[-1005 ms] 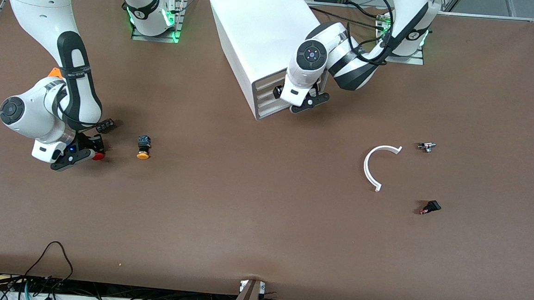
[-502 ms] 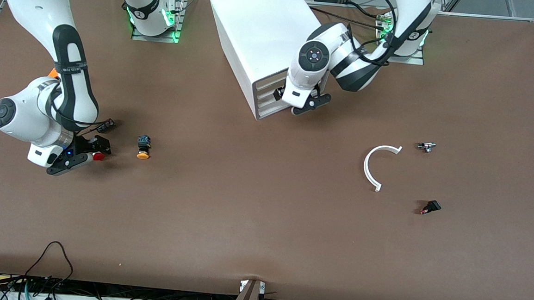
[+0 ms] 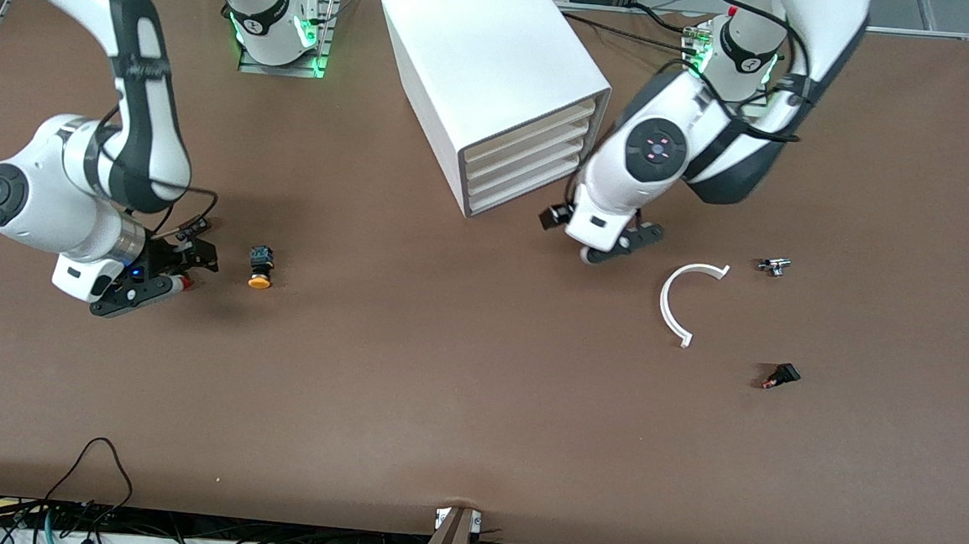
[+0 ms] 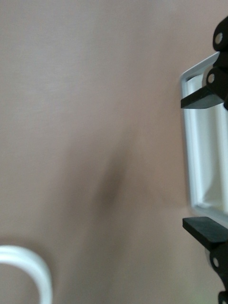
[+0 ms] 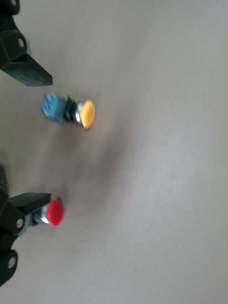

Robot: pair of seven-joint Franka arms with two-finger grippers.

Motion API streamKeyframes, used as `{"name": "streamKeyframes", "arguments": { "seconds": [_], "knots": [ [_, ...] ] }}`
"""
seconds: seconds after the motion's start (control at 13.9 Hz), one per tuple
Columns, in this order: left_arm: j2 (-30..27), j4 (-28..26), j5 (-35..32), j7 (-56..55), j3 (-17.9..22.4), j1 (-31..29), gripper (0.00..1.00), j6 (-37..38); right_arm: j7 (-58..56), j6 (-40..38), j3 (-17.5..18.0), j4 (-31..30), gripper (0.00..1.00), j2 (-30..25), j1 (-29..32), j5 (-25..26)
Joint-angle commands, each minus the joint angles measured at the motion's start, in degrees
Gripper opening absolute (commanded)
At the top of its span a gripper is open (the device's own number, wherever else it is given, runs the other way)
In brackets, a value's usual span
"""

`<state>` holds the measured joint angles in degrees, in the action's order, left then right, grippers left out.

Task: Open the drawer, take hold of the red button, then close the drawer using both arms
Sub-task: 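Lower the red button beside the yellow button and open the right gripper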

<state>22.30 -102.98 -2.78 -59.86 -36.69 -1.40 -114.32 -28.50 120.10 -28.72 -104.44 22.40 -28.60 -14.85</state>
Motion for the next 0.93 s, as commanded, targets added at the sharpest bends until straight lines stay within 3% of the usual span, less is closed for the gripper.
{"name": "streamKeyframes", "arguments": {
  "seconds": [0.0,0.07,0.22,0.65,0.86],
  "knots": [
    [-0.8,1.2,-2.6,4.6,-0.6,-2.6,1.00,2.6,9.0,-13.5,-0.7,9.0,0.99,-2.4,-3.4,5.3],
    [-1.2,2.2,-2.5,7.2,-0.5,-3.9,1.00,4.6,9.9,-18.2,-0.6,12.3,0.99,-2.4,-3.8,6.3],
    [-4.3,2.7,-2.5,13.8,4.7,-3.3,1.00,7.7,10.0,-21.8,-0.7,15.4,1.00,-3.2,-5.0,7.9],
    [-10.9,4.1,-1.9,34.0,17.9,-2.9,1.00,14.6,8.2,-27.5,-0.4,15.5,1.00,-12.1,-5.3,10.8],
    [-14.3,3.8,-1.9,39.7,22.0,-3.4,1.00,15.5,7.4,-28.5,-0.5,14.7,1.00,-14.2,-5.2,10.9]
  ]
}}
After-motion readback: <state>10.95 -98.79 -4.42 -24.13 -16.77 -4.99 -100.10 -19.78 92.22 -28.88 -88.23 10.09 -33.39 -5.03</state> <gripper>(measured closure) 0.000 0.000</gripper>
